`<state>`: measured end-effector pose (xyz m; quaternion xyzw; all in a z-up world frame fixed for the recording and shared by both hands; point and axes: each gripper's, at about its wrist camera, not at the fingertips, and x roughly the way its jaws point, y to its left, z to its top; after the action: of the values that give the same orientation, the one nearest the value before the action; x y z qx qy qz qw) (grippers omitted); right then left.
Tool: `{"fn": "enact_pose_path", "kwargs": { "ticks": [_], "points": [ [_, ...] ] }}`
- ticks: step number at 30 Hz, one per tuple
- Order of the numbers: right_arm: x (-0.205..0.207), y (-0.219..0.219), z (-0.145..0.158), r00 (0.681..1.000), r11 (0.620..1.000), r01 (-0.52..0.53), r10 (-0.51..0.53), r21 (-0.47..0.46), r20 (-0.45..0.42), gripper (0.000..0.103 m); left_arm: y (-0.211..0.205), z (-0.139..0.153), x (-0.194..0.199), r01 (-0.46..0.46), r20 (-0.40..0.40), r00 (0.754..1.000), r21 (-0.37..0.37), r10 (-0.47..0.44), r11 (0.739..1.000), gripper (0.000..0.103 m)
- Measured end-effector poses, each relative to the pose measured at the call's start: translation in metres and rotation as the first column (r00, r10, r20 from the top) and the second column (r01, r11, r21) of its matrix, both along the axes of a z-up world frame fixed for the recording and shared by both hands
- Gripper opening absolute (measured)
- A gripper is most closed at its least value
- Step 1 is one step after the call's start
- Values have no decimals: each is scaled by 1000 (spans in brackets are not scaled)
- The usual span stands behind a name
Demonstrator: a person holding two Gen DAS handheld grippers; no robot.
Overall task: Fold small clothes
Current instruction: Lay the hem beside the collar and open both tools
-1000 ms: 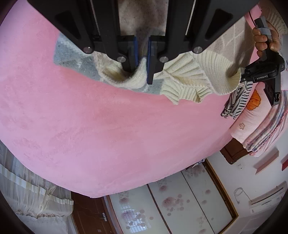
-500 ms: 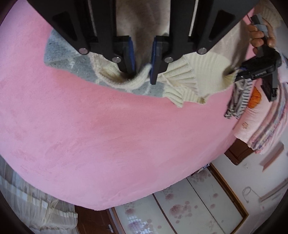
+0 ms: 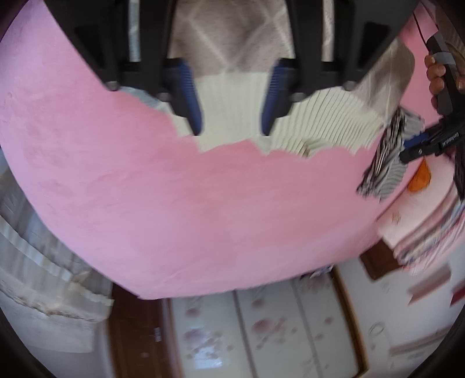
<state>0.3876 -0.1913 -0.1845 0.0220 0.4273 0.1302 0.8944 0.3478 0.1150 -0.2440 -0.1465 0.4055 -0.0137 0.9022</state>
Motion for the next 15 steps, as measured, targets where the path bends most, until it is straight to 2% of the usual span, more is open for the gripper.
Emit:
{"fn": "enact_pose_path", "kwargs": {
  "ticks": [2, 5, 8, 9, 11, 12, 14, 15],
  "points": [
    [5, 28, -14, 998, 999, -53, 53, -2, -38, 18, -16, -15, 6, 39, -32, 999, 45, -38, 998, 84],
    [14, 65, -32, 990, 994, -113, 114, 13, -80, 17, -31, -36, 16, 80, -96, 993, 49, -75, 996, 80],
    [27, 88, -56, 983, 991, -130, 124, -40, -135, 17, -36, -60, 28, 90, -183, 980, 88, -73, 992, 72],
    [34, 87, -67, 981, 991, -114, 102, -67, -167, 16, -36, -68, 33, 88, -215, 974, 101, -64, 991, 71],
    [38, 75, -72, 983, 993, -79, 63, -87, -175, 10, -31, -75, 39, 85, -238, 970, 114, -56, 990, 70],
    [41, 67, -73, 984, 992, -54, 34, -115, -173, 2, -30, -76, 40, 94, -243, 968, 115, -64, 989, 70],
    [47, 36, -74, 985, 983, 15, -46, -184, -164, 0, -25, -75, 42, 103, -243, 967, 129, -69, 986, 63],
    [49, 22, -75, 984, 981, 39, -71, -191, -166, 0, -23, -76, 43, 105, -244, 967, 130, -70, 986, 63]
  ]
}}
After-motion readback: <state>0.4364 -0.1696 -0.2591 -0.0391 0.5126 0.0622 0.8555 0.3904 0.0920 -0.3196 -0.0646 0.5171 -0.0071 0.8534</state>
